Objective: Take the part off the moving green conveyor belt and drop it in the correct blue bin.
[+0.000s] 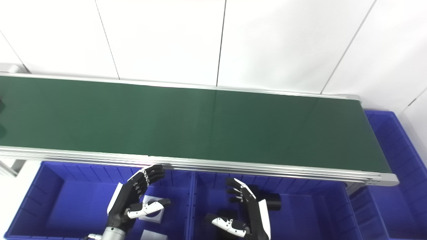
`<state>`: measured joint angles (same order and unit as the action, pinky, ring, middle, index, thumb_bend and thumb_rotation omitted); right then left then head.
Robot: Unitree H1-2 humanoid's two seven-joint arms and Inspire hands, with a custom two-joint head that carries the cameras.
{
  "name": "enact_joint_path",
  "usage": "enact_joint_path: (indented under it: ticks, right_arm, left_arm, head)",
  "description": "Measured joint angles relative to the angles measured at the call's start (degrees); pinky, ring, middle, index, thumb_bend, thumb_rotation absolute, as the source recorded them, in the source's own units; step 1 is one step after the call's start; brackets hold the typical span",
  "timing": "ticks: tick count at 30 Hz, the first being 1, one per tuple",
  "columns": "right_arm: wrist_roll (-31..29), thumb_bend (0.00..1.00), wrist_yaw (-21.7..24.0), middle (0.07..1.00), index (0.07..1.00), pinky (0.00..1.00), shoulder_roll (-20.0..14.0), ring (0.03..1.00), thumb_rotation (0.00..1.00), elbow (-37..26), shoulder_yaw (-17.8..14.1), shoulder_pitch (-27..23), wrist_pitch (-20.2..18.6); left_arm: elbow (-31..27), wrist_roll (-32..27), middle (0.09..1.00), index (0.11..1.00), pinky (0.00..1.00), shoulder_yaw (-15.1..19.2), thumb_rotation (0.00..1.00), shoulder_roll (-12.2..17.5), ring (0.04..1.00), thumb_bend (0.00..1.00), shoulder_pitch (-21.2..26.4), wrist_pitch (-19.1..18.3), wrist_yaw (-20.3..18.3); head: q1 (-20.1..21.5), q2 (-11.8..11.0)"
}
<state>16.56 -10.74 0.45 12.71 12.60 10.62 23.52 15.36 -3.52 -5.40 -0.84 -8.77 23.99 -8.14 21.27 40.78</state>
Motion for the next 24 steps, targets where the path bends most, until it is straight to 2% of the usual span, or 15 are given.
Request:
enact_joint_path:
  ticks: [2,3,4,5,7,9,10,14,17,20,23,24]
  right_arm:
    - [0.27,0.65,-0.01,0.779,0.762,0.62,1.2,0.728,0.1,0.0,0.09,-0.18,-0.01]
    - [0.47,0.65,-0.04,0.776,0.758,0.62,1.92,0.728,0.1,0.0,0.11,-0.32,-0.03]
    - [0.69,0.65,-0.07,0.777,0.751,0.62,2.58,0.73,0.09,-0.05,0.16,-0.48,-0.11]
    - [1.18,0.65,-0.13,0.777,0.747,0.62,3.16,0.732,0.09,-0.2,0.17,-0.61,-0.35]
    - [2.24,0.65,-0.18,0.782,0.759,0.62,4.01,0.734,0.08,-1.24,0.16,-0.83,-1.59]
    - [2.82,0.65,-0.21,0.782,0.764,0.63,4.55,0.736,0.08,-1.82,0.07,-1.2,-2.48]
    - [3.02,0.66,-0.19,0.779,0.765,0.63,4.81,0.734,0.07,-2.27,0.05,-1.33,-3.43]
    - [3.28,0.66,0.13,0.782,0.771,0.61,5.26,0.731,0.05,-5.58,0.07,-1.29,-7.02]
    - [3.27,0.67,0.62,0.785,0.782,0.59,5.14,0.724,0.05,-6.03,0.09,-1.26,-7.8]
    - [3.29,0.67,0.82,0.788,0.785,0.6,4.98,0.724,0.06,-6.21,0.13,-0.93,-7.91]
    - [3.1,0.67,0.94,0.795,0.791,0.61,4.62,0.734,0.09,-7.27,-0.01,0.13,-8.03]
    - [3.01,0.67,0.95,0.795,0.791,0.61,4.52,0.736,0.09,-7.3,-0.07,0.34,-8.07]
  left_arm:
    - [-1.26,-1.21,0.738,0.747,0.82,0.39,0.0,0.76,0.76,0.63,0.11,-0.2,-0.52]
    - [-1.78,-1.91,0.733,0.744,0.82,0.71,0.0,1.25,0.757,0.63,0.27,-0.34,-0.83]
    - [-2.0,-2.41,0.737,0.748,0.82,0.89,0.0,1.64,0.755,0.63,0.44,-0.38,-1.0]
    - [-1.94,-2.73,0.739,0.75,0.82,1.19,0.0,2.02,0.753,0.64,0.75,-0.4,-1.23]
    - [-1.79,-3.8,0.755,0.757,0.83,1.65,0.0,2.53,0.767,0.62,1.29,-0.66,-1.48]
    - [-1.75,-4.33,0.752,0.755,0.82,1.84,0.0,2.78,0.766,0.63,1.81,-1.3,-1.98]
    - [-1.76,-4.78,0.749,0.755,0.81,1.95,0.0,2.8,0.762,0.63,2.06,-1.76,-2.17]
    - [-2.22,-5.42,0.747,0.76,0.81,2.06,0.0,2.79,0.76,0.63,2.4,-2.67,-2.37]
    - [-3.98,-4.94,0.746,0.765,0.81,1.67,0.0,2.97,0.761,0.65,2.38,-4.44,-2.48]
    - [-4.89,-4.11,0.742,0.761,0.82,1.37,0.0,2.97,0.765,0.65,2.35,-4.81,-2.48]
    - [-4.89,-4.12,0.736,0.758,0.8,1.19,0.0,2.69,0.764,0.65,1.93,-5.41,-2.48]
    - [-4.86,-4.12,0.735,0.757,0.79,1.11,0.0,2.6,0.761,0.65,1.68,-5.48,-2.48]
  head:
    - [3.93,2.1]
    - [3.95,2.11]
    - [6.04,2.54]
    - [6.33,2.64]
    - [8.78,4.38]
    - [9.05,4.48]
    - [10.18,6.05]
    - [10.37,7.81]
    - [10.2,8.7]
    - [10.2,8.7]
    - [7.91,8.17]
    - [5.73,7.48]
